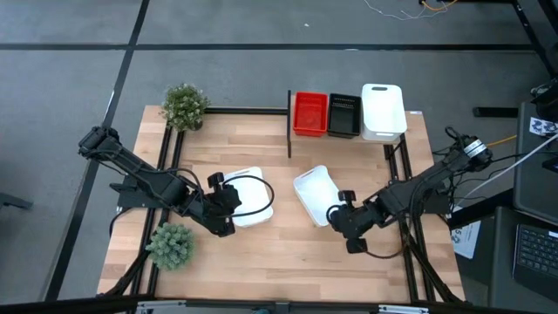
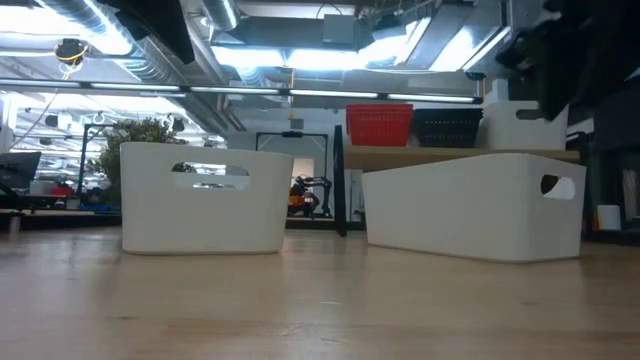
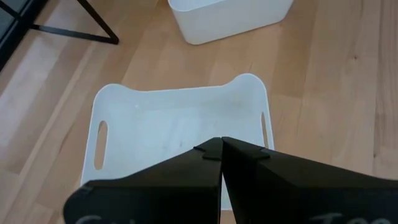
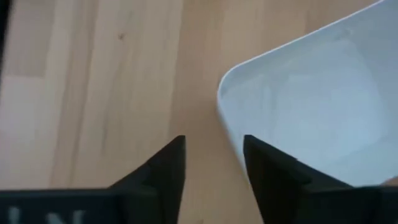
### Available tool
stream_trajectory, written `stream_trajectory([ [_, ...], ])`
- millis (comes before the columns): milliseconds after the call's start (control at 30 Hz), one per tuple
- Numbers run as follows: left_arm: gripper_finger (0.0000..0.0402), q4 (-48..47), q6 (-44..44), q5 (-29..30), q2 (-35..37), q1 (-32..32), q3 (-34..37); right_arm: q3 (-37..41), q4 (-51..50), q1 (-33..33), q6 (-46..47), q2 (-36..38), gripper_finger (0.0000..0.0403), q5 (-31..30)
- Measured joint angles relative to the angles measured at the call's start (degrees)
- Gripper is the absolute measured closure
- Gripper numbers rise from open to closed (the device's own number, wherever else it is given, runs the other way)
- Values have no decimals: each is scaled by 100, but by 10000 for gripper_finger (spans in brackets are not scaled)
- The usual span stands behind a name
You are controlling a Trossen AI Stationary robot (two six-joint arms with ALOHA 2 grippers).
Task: Stack baskets on shelf by color
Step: Stack the bottom white bin on the top of the white bin on the shelf
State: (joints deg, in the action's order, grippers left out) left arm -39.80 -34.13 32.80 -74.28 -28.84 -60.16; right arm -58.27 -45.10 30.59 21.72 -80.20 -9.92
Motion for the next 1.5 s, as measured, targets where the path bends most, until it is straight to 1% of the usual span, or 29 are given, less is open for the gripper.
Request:
stream_trajectory([
  [133,401,20,0,0,0,-1,0,253,469,-182,-129,-132,206,-98],
  [267,401,38,0,0,0,0,0,462,846,-329,-142,-329,181,-100],
  [400,401,43,14,0,0,-1,0,643,1137,-421,-132,-597,178,-107],
  [567,401,44,13,9,0,0,0,717,1663,-455,-127,-999,191,-102],
  [633,401,44,17,9,0,0,0,713,1882,-455,-125,-1122,208,-100],
  [700,401,43,17,12,0,0,0,711,1956,-455,-121,-1202,242,-75],
  [767,401,44,17,13,0,0,0,675,1973,-455,-8,-1216,294,-54],
  [833,401,43,15,17,0,0,0,614,1917,-455,270,-1187,361,-27],
  [867,401,44,18,17,0,-1,0,568,1810,-455,366,-1159,380,-45],
  [1033,401,42,20,74,0,0,2,-5,1070,-345,773,-1016,395,15],
  [1133,401,41,21,76,0,-1,2,-663,269,-191,869,-999,397,57],
  [1267,401,38,22,79,2,0,2,-1689,-831,89,1223,-997,399,-274],
  [1367,401,38,24,79,1,0,2,-2563,-1758,346,1389,-997,400,-779],
  [1433,401,38,24,81,0,-1,2,-3112,-2468,501,1526,-997,401,-1366],
  [1500,401,38,24,81,0,0,2,-3652,-3383,639,1817,-997,401,-2090],
])
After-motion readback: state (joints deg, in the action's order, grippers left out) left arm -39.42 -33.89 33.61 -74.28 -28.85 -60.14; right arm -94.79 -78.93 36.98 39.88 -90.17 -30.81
